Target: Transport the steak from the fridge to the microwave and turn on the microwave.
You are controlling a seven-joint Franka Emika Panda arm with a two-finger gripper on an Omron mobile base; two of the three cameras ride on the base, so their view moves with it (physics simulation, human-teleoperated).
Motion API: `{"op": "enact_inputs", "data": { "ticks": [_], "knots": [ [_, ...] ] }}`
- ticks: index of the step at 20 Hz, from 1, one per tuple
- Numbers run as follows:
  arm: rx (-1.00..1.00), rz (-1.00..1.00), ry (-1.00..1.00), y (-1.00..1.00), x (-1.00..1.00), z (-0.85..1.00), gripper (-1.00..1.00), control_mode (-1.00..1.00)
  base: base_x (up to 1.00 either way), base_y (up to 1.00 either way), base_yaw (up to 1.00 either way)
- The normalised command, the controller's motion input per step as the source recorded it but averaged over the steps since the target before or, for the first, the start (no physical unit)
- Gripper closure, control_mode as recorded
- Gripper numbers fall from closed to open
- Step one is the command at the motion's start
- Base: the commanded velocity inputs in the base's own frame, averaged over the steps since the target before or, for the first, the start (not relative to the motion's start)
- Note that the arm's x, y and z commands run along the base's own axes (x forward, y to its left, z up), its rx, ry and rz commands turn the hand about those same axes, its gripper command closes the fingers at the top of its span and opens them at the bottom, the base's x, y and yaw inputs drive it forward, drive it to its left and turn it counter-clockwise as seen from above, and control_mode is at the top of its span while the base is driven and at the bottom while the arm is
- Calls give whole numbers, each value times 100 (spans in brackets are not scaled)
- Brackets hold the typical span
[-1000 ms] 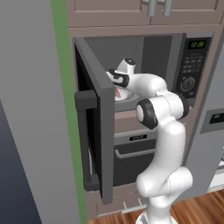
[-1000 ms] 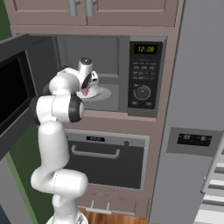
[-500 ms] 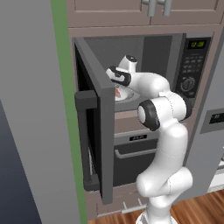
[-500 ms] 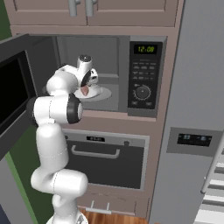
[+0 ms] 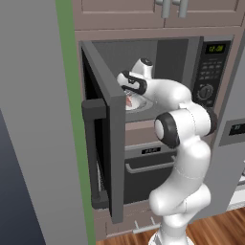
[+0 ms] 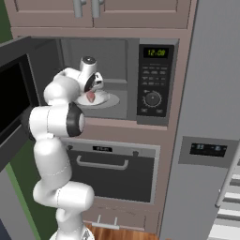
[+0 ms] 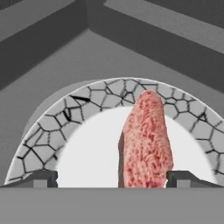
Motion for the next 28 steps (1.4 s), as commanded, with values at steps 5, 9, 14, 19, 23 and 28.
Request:
{"op": "enact_inputs", "data": {
  "ticks": [5,9,14,19,23,28],
  "knots": [
    [2,0,0,-3,-43,7,-100,-100,0,0,0],
    [5,0,-1,-3,-61,11,-100,-100,0,0,0],
    [9,-2,-2,-5,-66,21,-100,-100,0,0,0],
    [2,0,-5,-7,-69,28,-100,-100,0,0,0],
    [1,0,-1,-6,-66,36,-100,-100,0,0,0],
    [2,0,0,-3,-64,38,-100,-100,0,0,0]
  ]
}}
